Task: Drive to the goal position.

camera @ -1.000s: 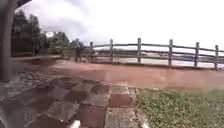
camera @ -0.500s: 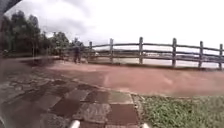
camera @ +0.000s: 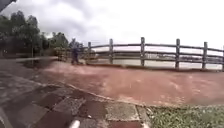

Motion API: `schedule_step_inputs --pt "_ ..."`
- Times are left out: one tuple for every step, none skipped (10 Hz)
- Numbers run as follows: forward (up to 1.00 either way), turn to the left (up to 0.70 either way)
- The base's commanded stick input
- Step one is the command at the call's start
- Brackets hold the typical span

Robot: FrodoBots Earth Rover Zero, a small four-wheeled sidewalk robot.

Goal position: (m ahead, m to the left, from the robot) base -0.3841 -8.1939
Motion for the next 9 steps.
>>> schedule_step_inputs --pt "0.70 0.00" --pt "0.70 0.00" --pt "0.70 0.00" --pt "0.70 0.00" --pt "0.70 0.00" --pt "0.70 0.00" --pt "0.70 0.00" --pt "0.70 0.00" --pt "0.70 0.00"
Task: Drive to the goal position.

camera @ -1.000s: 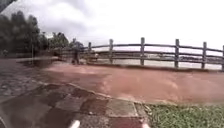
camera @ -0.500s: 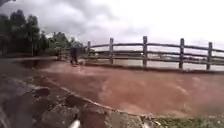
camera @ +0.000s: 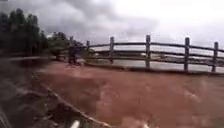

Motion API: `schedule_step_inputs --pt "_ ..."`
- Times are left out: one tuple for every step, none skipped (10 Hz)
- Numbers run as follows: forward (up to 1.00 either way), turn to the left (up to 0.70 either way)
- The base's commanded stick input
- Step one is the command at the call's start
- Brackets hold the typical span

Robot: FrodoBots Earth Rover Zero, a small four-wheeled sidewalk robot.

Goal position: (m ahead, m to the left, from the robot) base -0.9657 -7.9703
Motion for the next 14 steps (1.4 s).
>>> schedule_step_inputs --pt "0.70 0.00" --pt "0.70 0.00" --pt "0.70 0.00" --pt "0.70 0.00" --pt "0.59 0.00" --pt "0.15 0.00" --pt "0.00 0.00" --pt "0.00 0.00" --pt "0.00 0.00" --pt "0.00 -0.33" --pt "0.00 -0.45" --pt "0.00 -0.45" --pt "0.00 -0.45" --pt "0.00 -0.45"
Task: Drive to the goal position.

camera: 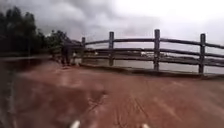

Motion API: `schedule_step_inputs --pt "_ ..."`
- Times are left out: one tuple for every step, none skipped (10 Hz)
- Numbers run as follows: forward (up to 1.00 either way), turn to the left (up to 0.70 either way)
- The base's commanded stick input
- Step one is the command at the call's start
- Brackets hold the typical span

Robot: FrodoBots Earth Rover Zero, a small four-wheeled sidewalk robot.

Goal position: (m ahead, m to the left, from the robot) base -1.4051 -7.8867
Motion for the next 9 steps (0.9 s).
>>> schedule_step_inputs --pt "0.00 -0.45" --pt "0.00 -0.45" --pt "0.00 -0.45" --pt "0.00 -0.45" --pt "0.00 -0.45" --pt "0.00 -0.45" --pt "0.00 -0.45" --pt "0.00 -0.45" --pt "0.00 -0.45"
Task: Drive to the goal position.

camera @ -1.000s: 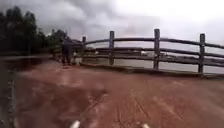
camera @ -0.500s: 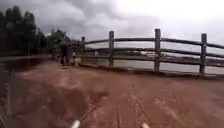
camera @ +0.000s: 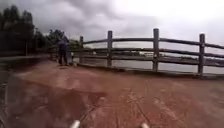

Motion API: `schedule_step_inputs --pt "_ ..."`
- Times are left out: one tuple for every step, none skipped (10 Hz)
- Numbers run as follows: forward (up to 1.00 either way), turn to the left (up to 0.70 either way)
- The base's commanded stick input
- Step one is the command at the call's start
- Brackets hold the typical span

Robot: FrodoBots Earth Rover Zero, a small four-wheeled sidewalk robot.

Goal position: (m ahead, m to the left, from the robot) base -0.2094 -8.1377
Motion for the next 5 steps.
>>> schedule_step_inputs --pt "0.00 -0.45" --pt "0.00 -0.45" --pt "0.00 -0.45" --pt "0.00 -0.45" --pt "0.00 -0.45"
